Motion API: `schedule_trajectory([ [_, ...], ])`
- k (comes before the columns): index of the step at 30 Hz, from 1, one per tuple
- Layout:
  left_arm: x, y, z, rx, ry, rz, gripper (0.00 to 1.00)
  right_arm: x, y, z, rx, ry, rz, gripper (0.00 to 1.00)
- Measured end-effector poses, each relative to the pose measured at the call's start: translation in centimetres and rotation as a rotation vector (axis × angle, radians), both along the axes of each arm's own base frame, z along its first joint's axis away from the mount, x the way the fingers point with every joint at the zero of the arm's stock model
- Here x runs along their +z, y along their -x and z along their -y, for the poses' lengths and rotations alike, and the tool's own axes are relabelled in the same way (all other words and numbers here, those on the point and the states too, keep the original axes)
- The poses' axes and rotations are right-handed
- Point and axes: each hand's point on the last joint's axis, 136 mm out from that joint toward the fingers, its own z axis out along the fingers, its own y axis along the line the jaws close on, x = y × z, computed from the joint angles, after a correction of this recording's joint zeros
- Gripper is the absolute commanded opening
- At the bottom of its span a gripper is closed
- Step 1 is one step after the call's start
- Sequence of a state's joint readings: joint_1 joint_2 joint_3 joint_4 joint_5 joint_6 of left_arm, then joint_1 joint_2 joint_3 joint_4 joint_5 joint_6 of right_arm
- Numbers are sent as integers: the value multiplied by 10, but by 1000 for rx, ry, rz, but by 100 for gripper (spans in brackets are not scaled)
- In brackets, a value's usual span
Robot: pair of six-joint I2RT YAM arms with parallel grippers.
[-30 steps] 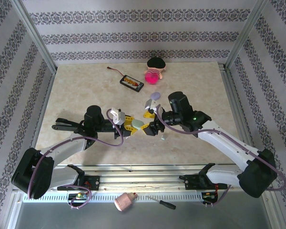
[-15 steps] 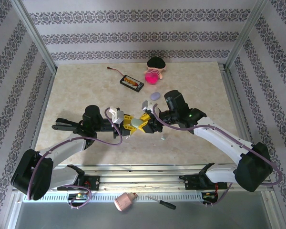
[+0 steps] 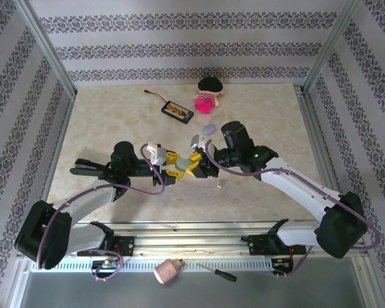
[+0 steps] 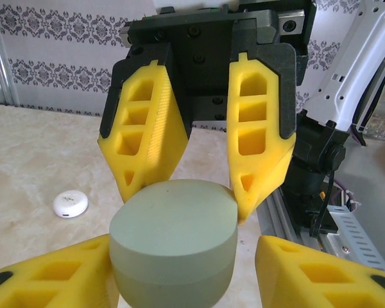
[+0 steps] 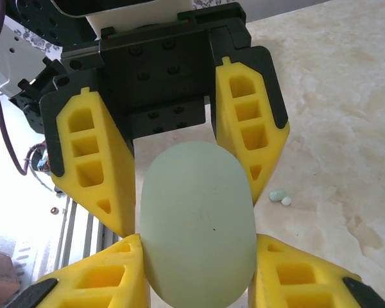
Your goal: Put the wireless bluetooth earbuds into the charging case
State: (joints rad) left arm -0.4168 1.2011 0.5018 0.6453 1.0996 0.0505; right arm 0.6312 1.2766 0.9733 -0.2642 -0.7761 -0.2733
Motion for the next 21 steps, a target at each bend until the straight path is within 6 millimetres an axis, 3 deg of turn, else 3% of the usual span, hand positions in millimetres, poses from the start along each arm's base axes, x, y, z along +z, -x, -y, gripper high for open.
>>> schedule_trajectory([
  [7, 0, -1, 1, 1, 5, -7, 59, 2, -2, 0, -8, -2, 18, 28],
  [18, -1, -5, 1, 8, 9, -32, 34, 4, 0, 1, -1, -7, 17, 27],
  [21, 0, -5, 1, 9, 10, -33, 33, 4, 1, 1, 1, -9, 16, 28],
])
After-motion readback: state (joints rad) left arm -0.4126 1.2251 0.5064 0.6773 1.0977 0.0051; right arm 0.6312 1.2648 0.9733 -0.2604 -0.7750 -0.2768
